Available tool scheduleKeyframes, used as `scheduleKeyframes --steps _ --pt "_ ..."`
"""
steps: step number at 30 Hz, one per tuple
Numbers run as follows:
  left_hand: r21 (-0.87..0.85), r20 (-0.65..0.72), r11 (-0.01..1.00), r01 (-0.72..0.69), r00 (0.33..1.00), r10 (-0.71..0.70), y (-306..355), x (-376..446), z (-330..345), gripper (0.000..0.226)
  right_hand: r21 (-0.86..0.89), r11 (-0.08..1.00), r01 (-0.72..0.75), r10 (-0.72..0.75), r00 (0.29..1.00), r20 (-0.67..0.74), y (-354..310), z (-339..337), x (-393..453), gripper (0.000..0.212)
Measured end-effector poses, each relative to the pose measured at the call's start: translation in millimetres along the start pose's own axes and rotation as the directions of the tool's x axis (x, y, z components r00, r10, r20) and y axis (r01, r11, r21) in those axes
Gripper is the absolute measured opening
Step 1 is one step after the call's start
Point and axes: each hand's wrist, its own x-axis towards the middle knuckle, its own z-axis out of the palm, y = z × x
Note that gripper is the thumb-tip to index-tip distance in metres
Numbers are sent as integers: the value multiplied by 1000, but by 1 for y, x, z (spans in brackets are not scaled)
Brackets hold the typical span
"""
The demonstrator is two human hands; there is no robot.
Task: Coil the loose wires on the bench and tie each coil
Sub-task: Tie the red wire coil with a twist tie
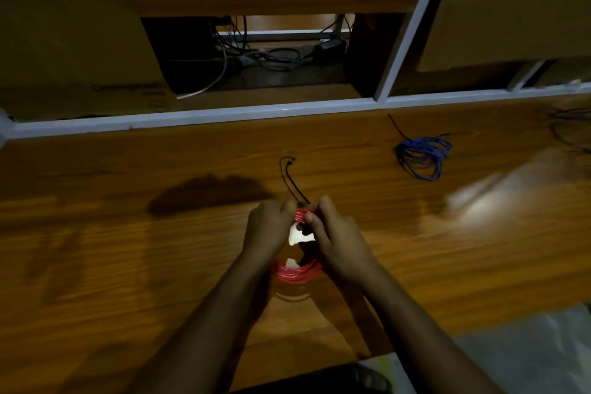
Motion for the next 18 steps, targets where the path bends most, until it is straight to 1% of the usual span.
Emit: scheduleKeyframes --steps 2,3,4,5,7,8,9,13,15,18 --pt "-70 -28 995 65 997 -67 -6 10 -8 47 62 997 -49 46 998 43 6 -6 21 29" --pt "-108 -47 990 85 995 -91 -8 15 -12 48 68 994 -91 90 996 20 13 -9 36 34" --pt "-141 -66 985 101 992 -111 -10 21 -16 48 47 991 -128 129 991 -22 20 -10 53 34" --pt "-165 -83 980 112 988 -127 -11 27 -20 47 1 986 -164 164 984 -64 25 -10 71 28" --pt "-204 -114 971 127 982 -152 -12 41 -26 46 -109 973 -203 192 976 -105 33 -6 107 15" --pt "-224 -123 966 132 979 -162 -13 48 -27 46 -162 962 -219 202 973 -116 35 -2 124 14" --pt "-240 -130 961 141 976 -176 -14 55 -29 48 -199 951 -237 216 969 -122 36 2 138 14" --pt "-281 -164 939 201 953 -253 -23 77 -34 50 -312 930 -191 155 978 -137 34 22 172 13" --pt "-300 -175 929 218 944 -278 -28 82 -36 50 -398 897 -192 127 974 -185 32 29 177 12" --pt "-328 -206 916 229 930 -306 -30 84 -36 46 -429 869 -245 160 961 -224 27 34 179 17"
